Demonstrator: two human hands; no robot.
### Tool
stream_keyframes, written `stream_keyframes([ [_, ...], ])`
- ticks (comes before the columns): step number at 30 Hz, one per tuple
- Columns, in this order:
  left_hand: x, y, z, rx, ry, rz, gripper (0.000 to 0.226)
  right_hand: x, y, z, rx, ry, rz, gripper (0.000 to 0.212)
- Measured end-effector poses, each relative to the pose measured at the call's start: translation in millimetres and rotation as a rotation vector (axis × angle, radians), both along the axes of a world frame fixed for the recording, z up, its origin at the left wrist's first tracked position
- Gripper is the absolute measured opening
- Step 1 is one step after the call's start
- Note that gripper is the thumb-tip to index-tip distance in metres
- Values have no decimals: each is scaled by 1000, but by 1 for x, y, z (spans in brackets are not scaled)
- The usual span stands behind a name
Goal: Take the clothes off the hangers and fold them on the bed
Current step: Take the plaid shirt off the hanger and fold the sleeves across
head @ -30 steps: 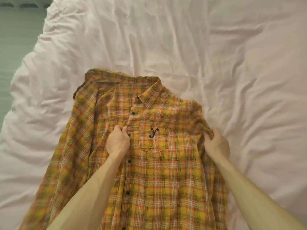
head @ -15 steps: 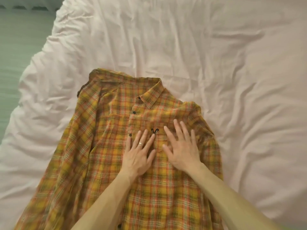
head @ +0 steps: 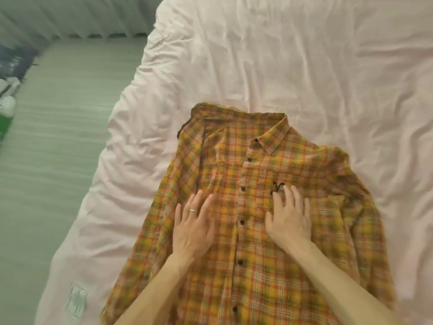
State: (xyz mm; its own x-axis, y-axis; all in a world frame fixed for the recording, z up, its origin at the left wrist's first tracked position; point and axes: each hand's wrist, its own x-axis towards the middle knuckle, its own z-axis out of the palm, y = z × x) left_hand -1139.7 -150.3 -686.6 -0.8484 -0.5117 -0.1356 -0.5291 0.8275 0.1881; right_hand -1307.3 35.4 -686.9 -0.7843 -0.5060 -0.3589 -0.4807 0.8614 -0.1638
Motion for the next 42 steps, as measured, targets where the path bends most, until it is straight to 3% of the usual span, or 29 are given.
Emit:
stream_keyframes([
  [4, 57, -60, 9, 25, 188, 377, 55, 72, -64, 13, -233, -95, -2, 54],
  [7, 96, -101, 5, 280, 75, 594, 47, 123, -117, 26, -394, -167, 14, 50],
  [11, 132, -120, 11, 503, -197, 277, 39, 165, -184, 36, -499, -98, 68, 38],
  [13, 143, -127, 14, 574, -167, 202, 37, 170, -212, 40, -397, -71, 88, 47],
  [15, 150, -134, 15, 633, -81, 269, 28, 164, -231, 41, -180, -132, 37, 56],
  [17, 154, -140, 14, 692, -1, 349, 27, 151, -237, 37, -78, -241, -36, 34],
  [20, 160, -148, 16, 751, 52, 395, 32, 135, -230, 36, -241, -384, -230, 12],
  [24, 160, -161, 9, 659, 72, 500, 36, 133, -199, 42, -573, -501, -721, 19],
  [26, 156, -170, 3, 610, 44, 530, 32, 136, -179, 39, -480, -477, -841, 19],
  [29, 148, -180, 0, 573, -84, 469, 29, 138, -150, 26, -230, -368, -774, 20],
  [32, 137, -169, 8, 601, -179, 318, 44, 147, -143, 22, -313, -183, -653, 17],
  [35, 133, -141, 22, 654, -148, 216, 54, 165, -153, 30, -419, -59, -446, 31],
  [38, 134, -112, 28, 659, -138, 77, 50, 176, -170, 42, -370, -334, -439, 59],
  [40, 135, -100, 24, 718, -209, 59, 61, 180, -174, 46, -334, -414, -443, 55],
  [42, 134, -96, 18, 774, -208, 128, 44, 180, -170, 57, -431, -397, -523, 43],
])
